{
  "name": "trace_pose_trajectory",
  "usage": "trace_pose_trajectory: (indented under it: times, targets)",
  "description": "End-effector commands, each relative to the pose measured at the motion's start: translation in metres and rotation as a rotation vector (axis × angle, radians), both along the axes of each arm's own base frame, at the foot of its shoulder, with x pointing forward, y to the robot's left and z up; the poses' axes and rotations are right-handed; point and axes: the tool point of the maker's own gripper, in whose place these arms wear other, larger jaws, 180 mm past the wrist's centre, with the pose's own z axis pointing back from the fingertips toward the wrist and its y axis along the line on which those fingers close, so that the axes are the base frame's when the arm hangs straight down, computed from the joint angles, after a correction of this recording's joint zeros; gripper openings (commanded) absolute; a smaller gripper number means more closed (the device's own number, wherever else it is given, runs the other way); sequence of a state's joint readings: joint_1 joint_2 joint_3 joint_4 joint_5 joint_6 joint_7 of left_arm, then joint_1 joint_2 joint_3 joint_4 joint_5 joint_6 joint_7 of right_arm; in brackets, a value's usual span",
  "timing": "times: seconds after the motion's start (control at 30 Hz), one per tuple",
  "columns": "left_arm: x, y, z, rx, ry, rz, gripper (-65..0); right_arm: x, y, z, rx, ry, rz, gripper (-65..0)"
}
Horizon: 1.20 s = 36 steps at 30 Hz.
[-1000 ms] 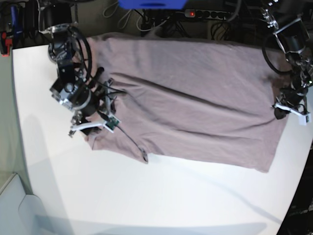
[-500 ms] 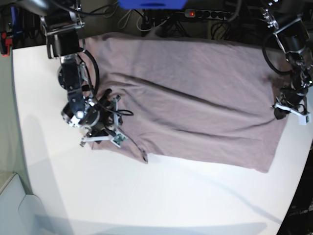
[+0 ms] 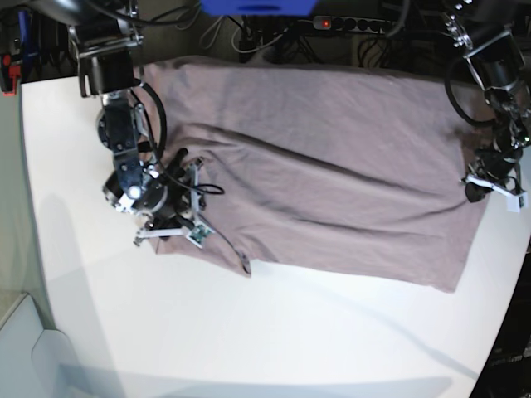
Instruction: Layout the t-shirt on the table in an organized manner, then fold the t-shirt properly
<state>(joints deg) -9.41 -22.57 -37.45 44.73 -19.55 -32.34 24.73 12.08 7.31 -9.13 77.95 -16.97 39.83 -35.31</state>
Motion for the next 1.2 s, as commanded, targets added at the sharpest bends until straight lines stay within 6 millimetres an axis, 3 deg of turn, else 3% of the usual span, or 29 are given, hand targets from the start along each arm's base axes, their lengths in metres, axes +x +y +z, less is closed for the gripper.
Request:
trace_pose_trajectory:
  times: [0.0,0.13,0.33,0.43,0.63,0.73,0.9,1.17]
  targets:
    - [-0.016,0.007,-0.015,0.035,0.116,-0.002,-65.0,0.013,0.002,0.015,0.019,-0.051,0.003,-40.0]
    - [-0.016,0.007,-0.015,0.036,0.115,-0.002,-65.0,0.013,0.002,0.015,0.019,-0.051,0.003,-40.2]
    - [-0.016,0.007,-0.015,0.036,0.115,-0.002,-65.0,0.013,0.001,0.016,0.019,-0.053,0.001,-48.8]
    - [-0.016,0.008,-0.015,0.036,0.113,-0.002,-65.0,0.013,0.001,0.016,0.019,-0.052,0.0,-49.5]
    - [-0.016,0.008,-0.014,0.036,0.112,-0.001,-65.0,0.011,-0.005,-0.003,0.011,0.008,-0.013,-50.2]
    - [-0.016,0.008,-0.014,0.036,0.112,-0.001,-65.0,0.011,-0.005,-0.004,0.01,0.012,-0.014,-54.1]
    - [-0.016,0.008,-0.014,0.036,0.112,-0.001,-65.0,0.015,-0.005,0.001,0.01,-0.003,-0.013,-63.8]
    - [-0.016,0.008,-0.014,0.037,0.111,-0.001,-65.0,0.032,-0.011,0.02,-0.002,-0.054,-0.014,-65.0]
